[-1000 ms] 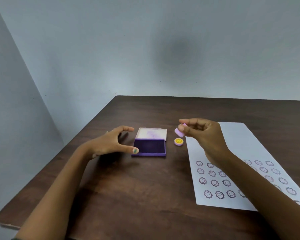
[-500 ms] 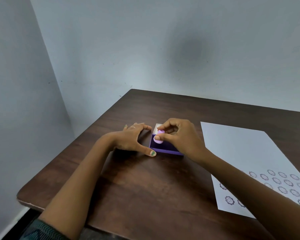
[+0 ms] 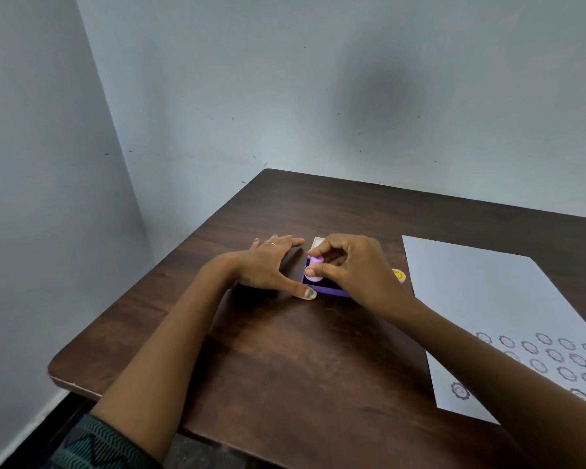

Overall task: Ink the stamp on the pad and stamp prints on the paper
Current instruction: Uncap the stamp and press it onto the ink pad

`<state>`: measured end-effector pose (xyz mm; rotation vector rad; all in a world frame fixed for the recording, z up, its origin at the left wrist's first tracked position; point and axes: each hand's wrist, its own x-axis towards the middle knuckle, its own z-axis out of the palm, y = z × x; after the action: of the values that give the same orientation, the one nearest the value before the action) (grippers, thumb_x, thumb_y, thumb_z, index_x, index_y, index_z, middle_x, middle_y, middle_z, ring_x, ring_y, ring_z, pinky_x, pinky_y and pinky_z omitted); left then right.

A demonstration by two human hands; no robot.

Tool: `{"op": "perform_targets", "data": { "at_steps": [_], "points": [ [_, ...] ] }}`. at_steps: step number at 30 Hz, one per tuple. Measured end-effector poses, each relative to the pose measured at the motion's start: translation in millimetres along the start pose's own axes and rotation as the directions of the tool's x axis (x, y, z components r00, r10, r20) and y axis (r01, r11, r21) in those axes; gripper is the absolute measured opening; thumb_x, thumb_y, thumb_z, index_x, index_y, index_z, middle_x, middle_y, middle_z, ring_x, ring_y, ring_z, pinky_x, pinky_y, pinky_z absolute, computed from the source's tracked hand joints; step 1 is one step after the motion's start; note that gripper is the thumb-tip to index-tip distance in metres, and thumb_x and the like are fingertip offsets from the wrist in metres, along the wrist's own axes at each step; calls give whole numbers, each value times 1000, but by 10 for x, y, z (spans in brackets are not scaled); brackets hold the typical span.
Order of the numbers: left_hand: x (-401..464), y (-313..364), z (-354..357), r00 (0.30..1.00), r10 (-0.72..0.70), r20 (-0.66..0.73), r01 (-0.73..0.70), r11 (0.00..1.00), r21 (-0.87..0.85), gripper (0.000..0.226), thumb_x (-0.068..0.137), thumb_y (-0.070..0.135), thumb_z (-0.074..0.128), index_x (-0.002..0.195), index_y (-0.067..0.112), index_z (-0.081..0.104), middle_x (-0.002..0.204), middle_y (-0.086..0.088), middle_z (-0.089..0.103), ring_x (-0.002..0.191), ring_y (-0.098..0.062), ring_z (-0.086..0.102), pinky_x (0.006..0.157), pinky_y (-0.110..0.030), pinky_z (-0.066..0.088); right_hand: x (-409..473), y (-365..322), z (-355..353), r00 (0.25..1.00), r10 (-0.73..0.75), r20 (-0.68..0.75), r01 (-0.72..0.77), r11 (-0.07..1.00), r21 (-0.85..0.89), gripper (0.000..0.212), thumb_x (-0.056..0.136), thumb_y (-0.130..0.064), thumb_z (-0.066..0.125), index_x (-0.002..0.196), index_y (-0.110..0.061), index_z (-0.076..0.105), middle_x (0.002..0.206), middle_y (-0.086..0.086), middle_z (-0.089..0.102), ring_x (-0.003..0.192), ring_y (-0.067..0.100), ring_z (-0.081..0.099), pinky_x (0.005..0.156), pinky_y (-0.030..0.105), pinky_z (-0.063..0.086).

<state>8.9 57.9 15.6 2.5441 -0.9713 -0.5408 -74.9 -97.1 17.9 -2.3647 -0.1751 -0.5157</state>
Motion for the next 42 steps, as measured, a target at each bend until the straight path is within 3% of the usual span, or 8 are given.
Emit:
{"op": "perform_targets", "data": {
  "at_steps": [6,12,16,20,25,42],
  "points": [
    [4,2,4,1000,1,-1,-1,1000,6,101,75,56,66,150,25,6,160,3,2,146,-17,-10,117,-43,-10,-5,-2,13,999,-39,6,39,998,-43,22,70,-12,76,90,-7,71,92,8,73,60,-5,54,68,-2,41],
    [15,7,6,1000,0,-3,0,1000,5,101,74,56,66,150,26,6,160,2,1,146,-17,-10,117,-43,-10,-52,19,30,997,-68,-36,67,997,-41,22,70,-14,76,91,-8,71,90,7,73,70,4,58,69,11,47],
    [27,-8,8,1000,5,-12,-5,1000,8,101,73,57,66,150,27,7,160,3,2,146,-17,-9,117,-43,-10,-102,22,51,989,-141,-42,137,986,-98,22,75,-14,72,96,-6,71,94,10,74,79,4,57,73,6,40],
    [32,-10,9,1000,5,-7,-5,1000,13,101,74,58,66,150,27,7,160,4,1,146,-16,-10,118,-43,-10,-84,33,22,990,-118,-80,113,992,-63,19,75,-11,72,93,-6,72,93,11,74,81,7,61,72,9,43],
    [28,-7,7,1000,2,-2,-2,1000,20,100,74,58,65,149,27,7,160,3,0,146,-17,-10,117,-43,-10,-123,37,58,986,-140,-88,135,989,-64,19,76,-10,71,94,-5,72,89,11,75,77,-1,56,73,-3,39],
    [38,-31,17,1000,10,-8,-10,1000,11,100,73,58,66,149,28,9,160,4,1,146,-15,-11,117,-43,-10,-105,4,43,993,-83,-89,81,996,-31,15,76,-9,70,90,-6,73,90,10,75,74,3,61,71,5,42]
  ]
}}
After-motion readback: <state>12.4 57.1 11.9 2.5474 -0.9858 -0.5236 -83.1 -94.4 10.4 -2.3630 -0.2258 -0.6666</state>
